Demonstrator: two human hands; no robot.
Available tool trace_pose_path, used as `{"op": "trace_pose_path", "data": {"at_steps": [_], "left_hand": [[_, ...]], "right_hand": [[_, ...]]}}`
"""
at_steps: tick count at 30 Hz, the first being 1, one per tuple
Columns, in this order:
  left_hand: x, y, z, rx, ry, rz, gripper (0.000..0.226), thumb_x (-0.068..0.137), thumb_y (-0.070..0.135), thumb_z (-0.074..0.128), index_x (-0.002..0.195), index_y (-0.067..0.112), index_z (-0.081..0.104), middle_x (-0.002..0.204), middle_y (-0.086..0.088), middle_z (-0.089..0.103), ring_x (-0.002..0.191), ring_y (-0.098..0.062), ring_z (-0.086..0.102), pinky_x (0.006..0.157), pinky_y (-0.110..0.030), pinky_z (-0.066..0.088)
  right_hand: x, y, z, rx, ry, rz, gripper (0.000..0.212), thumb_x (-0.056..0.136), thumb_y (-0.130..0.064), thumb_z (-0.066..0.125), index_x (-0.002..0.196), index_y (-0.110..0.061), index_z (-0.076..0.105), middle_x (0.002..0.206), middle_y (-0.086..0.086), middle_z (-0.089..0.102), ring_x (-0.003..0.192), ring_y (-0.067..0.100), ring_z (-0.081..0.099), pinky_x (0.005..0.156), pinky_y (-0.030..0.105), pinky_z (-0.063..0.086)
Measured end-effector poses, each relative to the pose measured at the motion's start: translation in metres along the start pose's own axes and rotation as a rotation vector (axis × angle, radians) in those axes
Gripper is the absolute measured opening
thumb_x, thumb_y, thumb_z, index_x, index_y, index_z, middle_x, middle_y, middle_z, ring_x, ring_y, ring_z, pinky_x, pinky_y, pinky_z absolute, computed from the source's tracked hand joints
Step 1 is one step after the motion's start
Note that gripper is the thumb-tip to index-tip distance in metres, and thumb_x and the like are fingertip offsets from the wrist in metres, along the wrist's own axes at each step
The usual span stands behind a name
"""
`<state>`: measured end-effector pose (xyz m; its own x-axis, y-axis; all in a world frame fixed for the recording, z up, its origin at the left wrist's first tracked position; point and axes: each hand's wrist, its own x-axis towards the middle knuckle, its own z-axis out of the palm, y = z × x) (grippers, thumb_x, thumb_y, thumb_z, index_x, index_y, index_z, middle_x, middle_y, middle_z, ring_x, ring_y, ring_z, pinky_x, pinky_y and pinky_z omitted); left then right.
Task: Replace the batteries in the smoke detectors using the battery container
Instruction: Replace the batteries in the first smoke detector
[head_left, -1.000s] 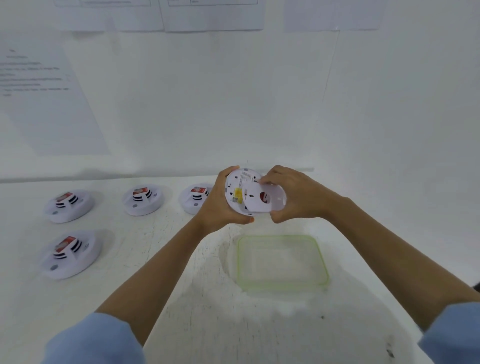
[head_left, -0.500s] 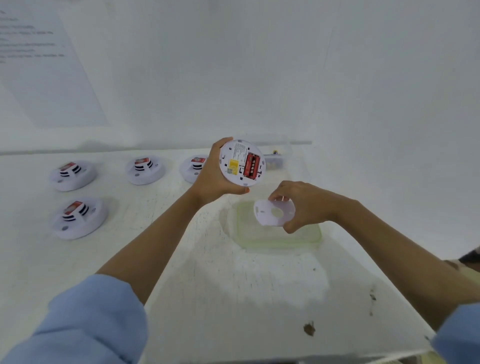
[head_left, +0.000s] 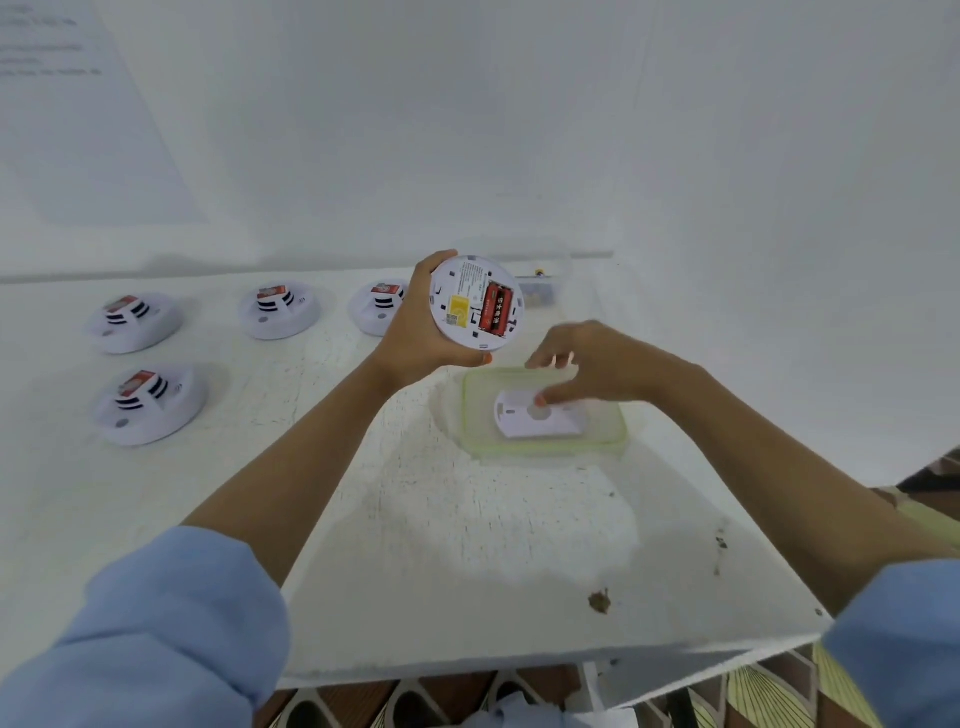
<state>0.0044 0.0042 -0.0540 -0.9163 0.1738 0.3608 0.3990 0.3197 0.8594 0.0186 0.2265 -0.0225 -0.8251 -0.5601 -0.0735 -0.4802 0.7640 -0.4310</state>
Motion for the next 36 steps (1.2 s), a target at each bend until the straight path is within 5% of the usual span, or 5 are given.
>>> {"op": "trace_pose_path", "data": {"at_steps": [5, 8, 15, 22, 36], "left_hand": [[-0.001, 0.007, 0.002, -0.014, -0.001, 0.014, 0.110, 0.044, 0.010, 0.085, 0.136, 0.006, 0.025, 0.124, 0.002, 0.044, 0.111, 0.003, 0.049, 0.080, -0.014, 0.049], [-0.002, 0.012, 0.004, -0.034, -0.001, 0.027, 0.109, 0.044, 0.019, 0.083, 0.135, 0.006, 0.024, 0.124, 0.003, 0.044, 0.110, 0.005, 0.051, 0.078, -0.015, 0.050], [-0.002, 0.016, 0.002, -0.048, 0.029, 0.010, 0.110, 0.042, 0.018, 0.084, 0.134, 0.005, 0.024, 0.120, 0.008, 0.043, 0.105, 0.011, 0.050, 0.076, -0.013, 0.050], [0.006, 0.013, 0.000, -0.051, 0.050, -0.038, 0.105, 0.049, -0.013, 0.083, 0.134, 0.002, 0.023, 0.115, 0.010, 0.043, 0.097, 0.017, 0.051, 0.068, -0.011, 0.050], [0.023, 0.005, -0.003, -0.062, 0.090, -0.066, 0.094, 0.058, -0.018, 0.077, 0.133, 0.000, 0.024, 0.108, 0.012, 0.043, 0.086, 0.021, 0.053, 0.065, -0.006, 0.047]], "right_hand": [[0.015, -0.017, -0.011, 0.238, 0.459, -0.153, 0.040, 0.075, -0.022, 0.075, 0.113, -0.018, 0.064, 0.109, -0.001, 0.054, 0.090, 0.007, 0.052, 0.080, 0.017, 0.041], [0.030, -0.021, -0.003, 0.289, 0.429, -0.129, 0.054, 0.072, -0.028, 0.077, 0.123, -0.020, 0.058, 0.132, 0.001, 0.044, 0.117, 0.014, 0.047, 0.098, 0.029, 0.042], [0.049, -0.017, -0.008, 0.392, 0.435, -0.133, 0.048, 0.067, -0.016, 0.081, 0.112, -0.011, 0.066, 0.123, 0.004, 0.049, 0.107, 0.020, 0.054, 0.091, 0.040, 0.051], [0.056, -0.019, -0.017, 0.021, 0.383, -0.206, 0.043, 0.082, -0.028, 0.067, 0.121, -0.011, 0.061, 0.141, 0.005, 0.041, 0.122, 0.022, 0.046, 0.100, 0.031, 0.040], [0.078, -0.012, -0.012, -0.500, 0.466, -0.498, 0.029, 0.080, -0.021, 0.059, 0.090, 0.005, 0.069, 0.095, 0.026, 0.068, 0.073, 0.033, 0.069, 0.045, 0.029, 0.054]]}}
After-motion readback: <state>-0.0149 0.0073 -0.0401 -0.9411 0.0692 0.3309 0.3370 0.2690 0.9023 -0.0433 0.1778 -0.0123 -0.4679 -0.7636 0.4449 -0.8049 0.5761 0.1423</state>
